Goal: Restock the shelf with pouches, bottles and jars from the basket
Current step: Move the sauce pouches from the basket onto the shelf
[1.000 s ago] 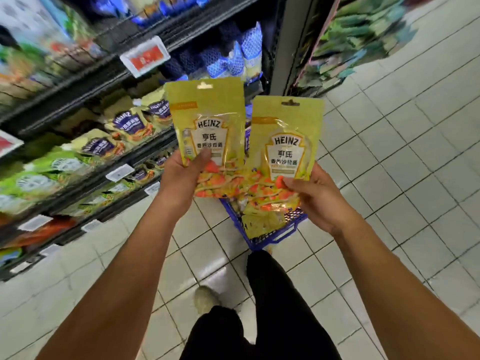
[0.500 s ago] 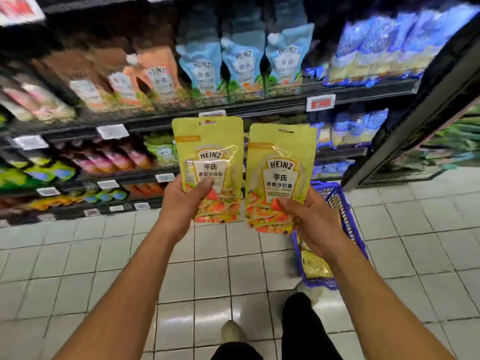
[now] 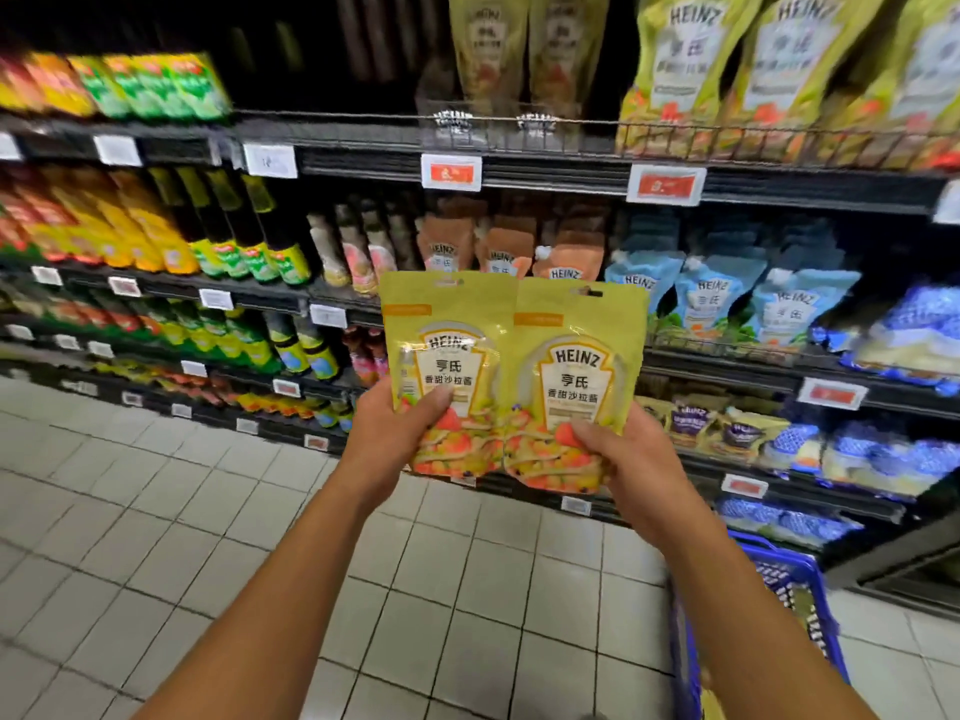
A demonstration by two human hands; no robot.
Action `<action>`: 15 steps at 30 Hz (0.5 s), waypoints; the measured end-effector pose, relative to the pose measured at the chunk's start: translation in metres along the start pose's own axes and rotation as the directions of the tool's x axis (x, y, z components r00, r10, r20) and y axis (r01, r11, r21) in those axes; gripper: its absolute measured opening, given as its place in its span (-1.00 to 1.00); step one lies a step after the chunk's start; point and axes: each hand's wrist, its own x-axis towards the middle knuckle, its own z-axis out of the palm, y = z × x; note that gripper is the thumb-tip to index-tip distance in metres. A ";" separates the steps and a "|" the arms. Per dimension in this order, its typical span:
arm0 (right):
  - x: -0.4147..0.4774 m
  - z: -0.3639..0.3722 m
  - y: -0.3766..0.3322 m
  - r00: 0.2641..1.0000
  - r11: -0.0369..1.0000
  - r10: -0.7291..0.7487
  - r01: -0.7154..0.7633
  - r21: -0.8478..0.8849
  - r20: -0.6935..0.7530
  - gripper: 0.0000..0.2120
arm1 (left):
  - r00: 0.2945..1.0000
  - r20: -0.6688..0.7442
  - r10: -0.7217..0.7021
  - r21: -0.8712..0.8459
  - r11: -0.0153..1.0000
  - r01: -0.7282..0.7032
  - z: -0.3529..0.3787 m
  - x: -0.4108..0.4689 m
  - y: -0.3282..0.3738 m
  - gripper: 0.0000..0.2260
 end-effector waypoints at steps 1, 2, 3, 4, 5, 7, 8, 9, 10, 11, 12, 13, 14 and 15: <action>0.008 0.004 -0.008 1.000 1.000 -0.014 0.014 -0.002 0.004 -0.55 | 1.000 -0.011 0.008 -0.010 1.000 -0.008 -0.001 0.008 0.007 -0.82; 0.016 0.006 -0.016 0.999 0.999 -0.032 0.032 -0.010 0.004 -0.55 | 1.000 -0.016 0.018 -0.020 1.000 -0.018 -0.001 0.017 0.013 -0.77; 0.025 0.007 -0.024 0.999 0.998 -0.052 0.052 -0.022 0.003 -0.55 | 0.999 -0.017 0.031 -0.023 0.999 -0.032 -0.001 0.027 0.018 -0.72; 0.034 0.007 -0.032 0.997 0.997 -0.071 0.071 -0.036 0.002 -0.57 | 0.999 -0.019 0.046 -0.019 0.999 -0.047 0.001 0.037 0.023 -0.70; 0.044 0.006 -0.040 0.997 0.995 -0.084 0.084 -0.048 0.002 -0.58 | 0.998 -0.022 0.059 -0.013 0.998 -0.059 0.003 0.047 0.027 -0.69; 0.065 0.001 -0.057 0.994 0.992 -0.105 0.105 -0.064 0.008 -0.59 | 0.997 -0.026 0.079 -0.017 0.997 -0.080 0.010 0.068 0.035 -0.70; 0.075 -0.002 -0.066 0.993 0.990 -0.119 0.119 -0.070 0.013 -0.61 | 0.996 -0.027 0.089 -0.019 0.996 -0.089 0.014 0.078 0.039 -0.72; 0.086 -0.004 -0.075 0.991 0.988 -0.132 0.133 -0.079 0.019 -0.63 | 0.995 -0.026 0.099 -0.019 0.995 -0.100 0.019 0.087 0.043 -0.73; 0.096 -0.006 -0.085 0.990 0.986 -0.142 0.144 -0.088 0.022 -0.65 | 0.994 -0.025 0.109 -0.016 0.994 -0.110 0.023 0.096 0.048 -0.73; 0.105 -0.007 -0.094 0.988 0.984 -0.151 0.152 -0.096 0.020 -0.66 | 0.992 -0.028 0.123 -0.015 0.992 -0.123 0.027 0.105 0.053 -0.73; 0.114 -0.009 -0.102 0.987 0.982 -0.160 0.161 -0.099 0.014 -0.65 | 0.989 -0.039 0.142 -0.012 0.990 -0.143 0.031 0.113 0.059 -0.73; 0.123 -0.011 -0.110 0.985 0.980 -0.172 0.172 -0.099 0.012 -0.63 | 0.984 -0.053 0.167 -0.009 0.986 -0.168 0.034 0.122 0.064 -0.72; 0.132 -0.012 -0.118 0.983 0.977 -0.184 0.185 -0.101 0.018 -0.61 | 0.979 -0.065 0.192 -0.009 0.981 -0.193 0.037 0.130 0.069 -0.72; 0.140 -0.012 -0.125 0.980 0.974 -0.197 0.199 -0.108 0.028 -0.61 | 0.975 -0.070 0.210 -0.017 0.977 -0.212 0.039 0.138 0.074 -0.73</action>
